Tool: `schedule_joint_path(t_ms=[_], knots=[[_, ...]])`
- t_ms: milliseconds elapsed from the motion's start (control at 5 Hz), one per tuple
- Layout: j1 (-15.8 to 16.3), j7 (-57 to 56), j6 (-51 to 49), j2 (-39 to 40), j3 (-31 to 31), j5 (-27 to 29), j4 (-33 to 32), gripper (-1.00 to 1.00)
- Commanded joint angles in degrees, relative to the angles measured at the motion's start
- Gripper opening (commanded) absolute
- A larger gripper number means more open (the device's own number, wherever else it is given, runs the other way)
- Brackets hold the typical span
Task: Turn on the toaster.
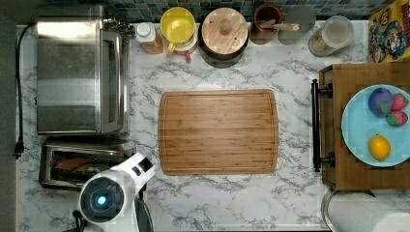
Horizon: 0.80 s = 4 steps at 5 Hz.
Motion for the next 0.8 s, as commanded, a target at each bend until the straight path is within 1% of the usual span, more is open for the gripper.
schedule_joint_path(t_ms=[200, 400, 600, 800], knots=[[-2.00, 3.49, 7.51, 0.82, 2.97, -2.73, -0.68, -1.00], [-3.92, 4.51, 6.91, 1.80, 1.88, -2.63, -0.34, -1.00], [-4.42, 3.23, 8.43, 2.02, 0.36, -1.44, -0.68, -1.00], [-3.02, 0.96, 8.60, 4.21, -0.19, -1.88, 0.71, -1.00]])
